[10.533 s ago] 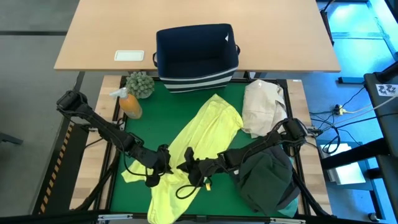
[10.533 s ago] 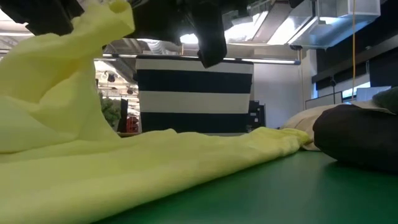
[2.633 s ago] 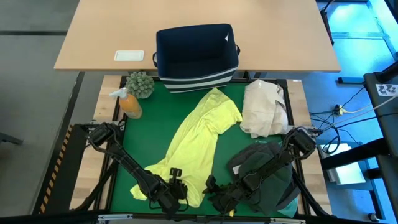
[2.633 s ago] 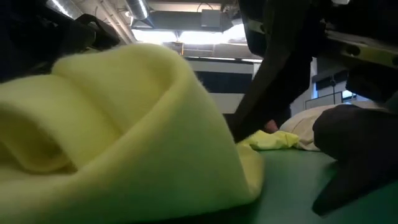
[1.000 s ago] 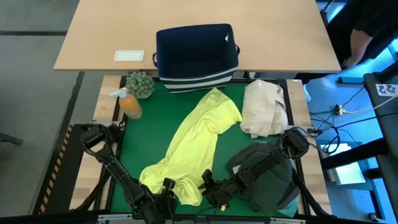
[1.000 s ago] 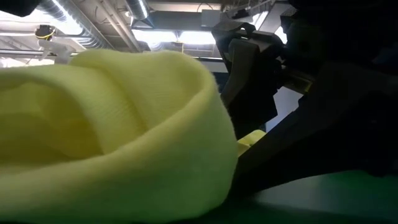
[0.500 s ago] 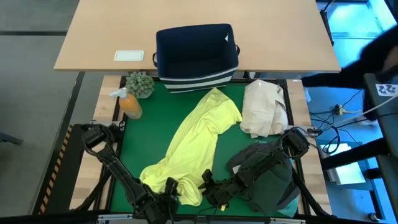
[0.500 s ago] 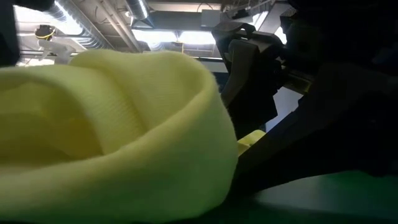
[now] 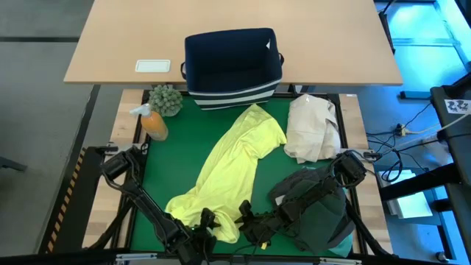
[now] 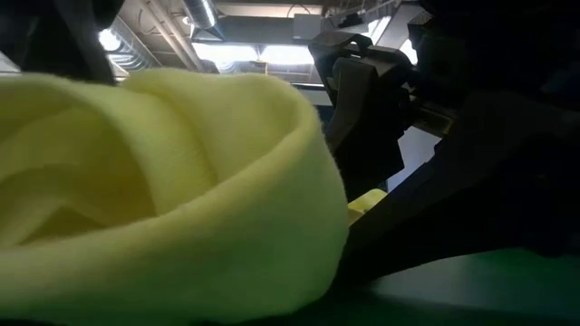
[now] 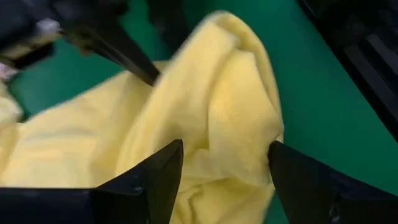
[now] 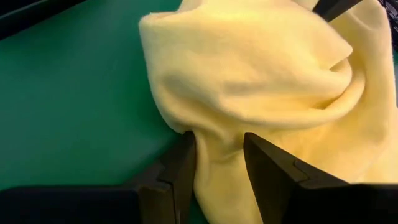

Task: Fold laundry
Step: Fold the yellow shirt on the table

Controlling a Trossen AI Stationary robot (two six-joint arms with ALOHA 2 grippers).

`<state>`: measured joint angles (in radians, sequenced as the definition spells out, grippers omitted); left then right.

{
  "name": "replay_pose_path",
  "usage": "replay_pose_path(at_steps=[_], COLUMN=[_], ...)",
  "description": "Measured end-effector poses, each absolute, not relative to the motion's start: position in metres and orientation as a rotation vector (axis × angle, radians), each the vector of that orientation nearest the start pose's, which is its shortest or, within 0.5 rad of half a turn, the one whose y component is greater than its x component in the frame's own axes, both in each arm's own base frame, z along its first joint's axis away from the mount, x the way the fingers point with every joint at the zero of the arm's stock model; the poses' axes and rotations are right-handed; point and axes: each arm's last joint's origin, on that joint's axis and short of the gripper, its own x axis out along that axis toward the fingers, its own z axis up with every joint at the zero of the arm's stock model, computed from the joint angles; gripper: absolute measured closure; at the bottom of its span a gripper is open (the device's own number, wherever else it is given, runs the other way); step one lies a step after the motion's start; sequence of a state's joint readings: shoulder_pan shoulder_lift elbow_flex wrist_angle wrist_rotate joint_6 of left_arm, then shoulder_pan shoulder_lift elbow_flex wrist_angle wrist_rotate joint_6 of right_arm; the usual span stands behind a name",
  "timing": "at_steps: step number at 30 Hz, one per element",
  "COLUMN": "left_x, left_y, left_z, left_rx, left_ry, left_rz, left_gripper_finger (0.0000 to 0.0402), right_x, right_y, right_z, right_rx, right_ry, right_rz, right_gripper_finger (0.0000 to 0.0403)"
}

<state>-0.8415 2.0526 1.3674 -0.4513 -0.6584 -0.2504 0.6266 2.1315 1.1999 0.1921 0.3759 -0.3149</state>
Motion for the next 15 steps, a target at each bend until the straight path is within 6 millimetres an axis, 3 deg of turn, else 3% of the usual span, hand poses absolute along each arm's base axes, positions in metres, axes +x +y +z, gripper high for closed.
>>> replay_pose_path(at_steps=[8, 11, 15], left_x=[0.289, 0.288, 0.286], left_y=[-0.292, -0.293, -0.294], left_z=[0.126, 0.122, 0.124], left_rx=[0.563, 0.587, 0.640], left_ry=[0.905, 0.894, 0.864], left_rz=[-0.104, -0.084, -0.042], left_gripper_finger=[0.0183, 0.0214, 0.0285], right_x=[0.350, 0.350, 0.350], right_y=[0.240, 0.240, 0.240], right_z=[0.102, 0.102, 0.102], right_rx=[-0.658, -0.658, -0.658], right_ry=[0.613, 0.614, 0.617], right_rz=[0.343, 0.342, 0.335], right_gripper_finger=[0.0262, 0.0262, 0.0262])
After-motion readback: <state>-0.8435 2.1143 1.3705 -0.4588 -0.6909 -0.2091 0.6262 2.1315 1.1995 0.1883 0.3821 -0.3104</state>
